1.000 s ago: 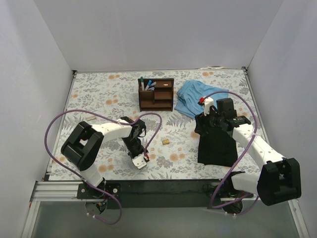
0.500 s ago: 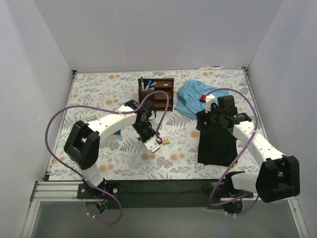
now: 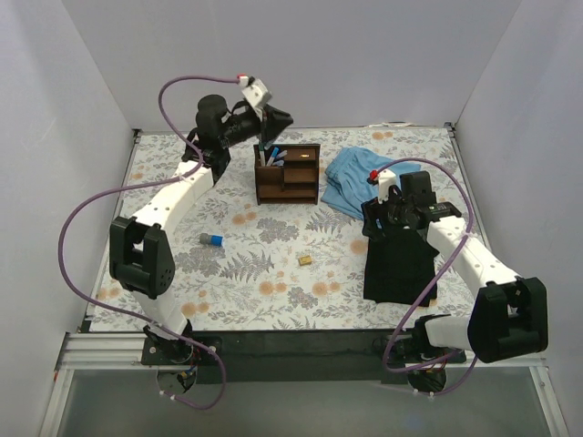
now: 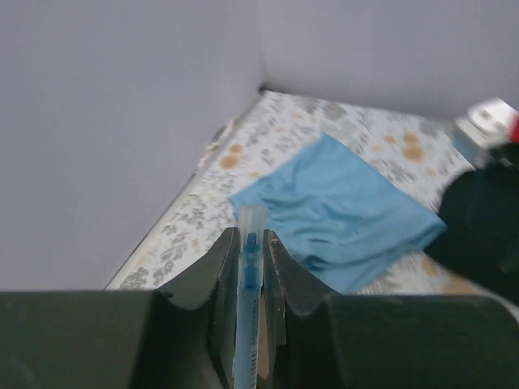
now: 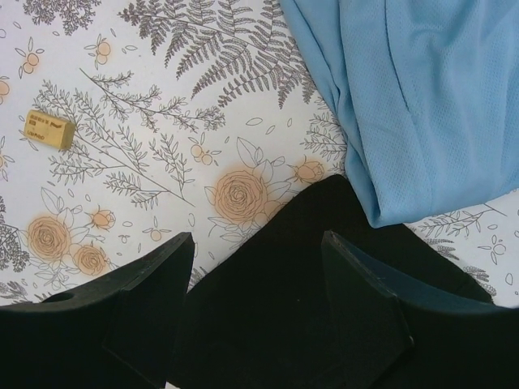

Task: Sort the stationery into containers
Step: Pick up the pen from the center of the board, then place the pen in the storage box.

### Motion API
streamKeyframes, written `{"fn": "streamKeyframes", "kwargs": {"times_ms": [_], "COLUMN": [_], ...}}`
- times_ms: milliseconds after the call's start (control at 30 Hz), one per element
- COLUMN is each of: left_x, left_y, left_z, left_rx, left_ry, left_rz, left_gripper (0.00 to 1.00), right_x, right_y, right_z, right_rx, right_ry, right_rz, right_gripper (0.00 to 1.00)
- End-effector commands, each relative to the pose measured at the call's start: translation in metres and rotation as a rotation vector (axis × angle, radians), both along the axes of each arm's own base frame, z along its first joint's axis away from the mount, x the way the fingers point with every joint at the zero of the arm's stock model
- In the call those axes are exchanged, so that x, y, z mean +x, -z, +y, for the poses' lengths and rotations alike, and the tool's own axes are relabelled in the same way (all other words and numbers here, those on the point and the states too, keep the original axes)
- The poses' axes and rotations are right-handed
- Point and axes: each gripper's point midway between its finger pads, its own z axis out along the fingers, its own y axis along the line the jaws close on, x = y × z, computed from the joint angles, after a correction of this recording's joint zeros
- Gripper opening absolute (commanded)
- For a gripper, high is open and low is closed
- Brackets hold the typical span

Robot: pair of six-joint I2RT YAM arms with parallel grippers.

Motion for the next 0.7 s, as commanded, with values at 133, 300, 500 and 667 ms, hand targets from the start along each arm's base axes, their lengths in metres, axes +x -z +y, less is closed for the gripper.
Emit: {"fn": "streamKeyframes", "kwargs": {"times_ms": [133, 300, 500, 667], "left_x": [0.073, 0.081, 0.086, 0.092], "left_y": [-0.065, -0.055, -0.025, -0.001], "left_z": [0.038, 0.047, 0.061, 0.069], "left_rx": [-0.502, -0.535, -0.534, -0.538], "left_ry": [-0.216, -0.21, -0.194, -0.197], "left_rz": [0.155, 0.164, 0.14, 0.116], "left_gripper": [0.0, 0.0, 0.0, 0.0], "right_x": [0.012, 0.012, 0.025, 0.04], "right_y": [-0.011, -0.006, -0.004, 0.0], "right_z": [0.001, 0.0, 0.001, 0.003], "right_rx": [-0.003, -0.021, -0.036, -0.053], "right_ry": [-0.004, -0.004, -0.009, -0.011], "right_rz": [-0.022, 0.009, 0.024, 0.037], "right_gripper": [0.73, 0.73, 0.73, 0.73]}}
